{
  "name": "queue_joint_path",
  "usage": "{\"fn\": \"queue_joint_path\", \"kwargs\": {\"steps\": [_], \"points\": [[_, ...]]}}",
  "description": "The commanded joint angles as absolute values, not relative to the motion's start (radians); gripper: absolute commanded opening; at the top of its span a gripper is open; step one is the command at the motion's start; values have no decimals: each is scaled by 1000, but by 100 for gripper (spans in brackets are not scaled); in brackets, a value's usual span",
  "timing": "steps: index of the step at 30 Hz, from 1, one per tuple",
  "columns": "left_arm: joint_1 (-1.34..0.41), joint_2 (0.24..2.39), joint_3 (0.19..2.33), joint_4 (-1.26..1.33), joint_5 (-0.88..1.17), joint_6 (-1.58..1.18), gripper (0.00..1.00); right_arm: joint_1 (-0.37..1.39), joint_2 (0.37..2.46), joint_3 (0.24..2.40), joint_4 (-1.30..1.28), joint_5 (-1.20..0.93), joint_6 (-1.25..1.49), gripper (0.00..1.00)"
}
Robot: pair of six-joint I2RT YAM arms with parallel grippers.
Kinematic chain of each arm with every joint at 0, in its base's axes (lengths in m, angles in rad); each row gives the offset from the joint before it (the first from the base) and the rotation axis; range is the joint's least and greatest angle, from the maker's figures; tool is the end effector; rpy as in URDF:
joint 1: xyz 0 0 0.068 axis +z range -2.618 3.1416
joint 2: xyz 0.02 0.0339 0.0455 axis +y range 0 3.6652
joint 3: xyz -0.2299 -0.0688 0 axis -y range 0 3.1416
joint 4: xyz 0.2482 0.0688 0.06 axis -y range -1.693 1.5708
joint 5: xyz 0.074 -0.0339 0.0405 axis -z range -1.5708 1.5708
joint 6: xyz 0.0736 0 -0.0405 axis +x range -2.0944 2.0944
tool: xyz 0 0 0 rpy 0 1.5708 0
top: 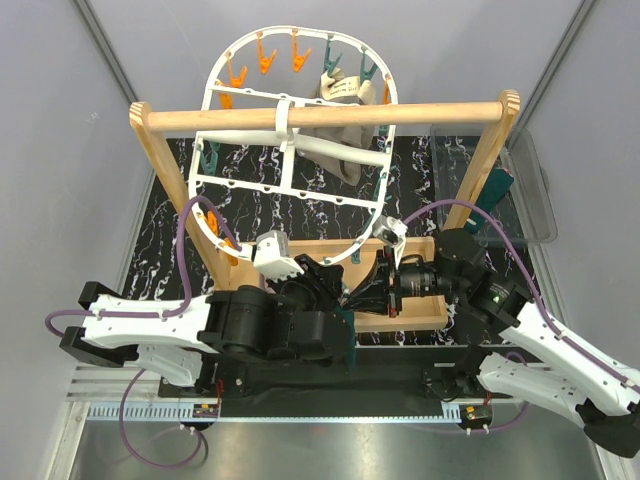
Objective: Clip the socks to the hanger
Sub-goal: Clamp the sock onto the hanger.
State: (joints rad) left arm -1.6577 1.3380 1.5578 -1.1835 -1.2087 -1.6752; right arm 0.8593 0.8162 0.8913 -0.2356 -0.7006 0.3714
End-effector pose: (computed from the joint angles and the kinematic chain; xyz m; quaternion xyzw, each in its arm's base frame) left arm 0.0466 -0.2582 0.3677 -0.1767 0.7837 -0.2966 0.5163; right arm 0.1169 0.2083 0.3386 -0.3886 0.6404 0.5648 0.3463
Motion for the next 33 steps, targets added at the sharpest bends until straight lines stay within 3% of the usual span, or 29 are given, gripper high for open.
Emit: {"fn": "queue_joint_path", "kwargs": {"steps": [1,13,33], "points": [[-1657,1328,1578,-1173,-1221,-1698,0,871,828,953,-170,-704,361,0],[-1657,1324,1574,-1163,-1221,-1697,0,873,857,1006,-195,-709,339,0],[-1657,1308,1565,-1160,-1226,-1690,0,874,772,917,-339,-588,328,0]]}}
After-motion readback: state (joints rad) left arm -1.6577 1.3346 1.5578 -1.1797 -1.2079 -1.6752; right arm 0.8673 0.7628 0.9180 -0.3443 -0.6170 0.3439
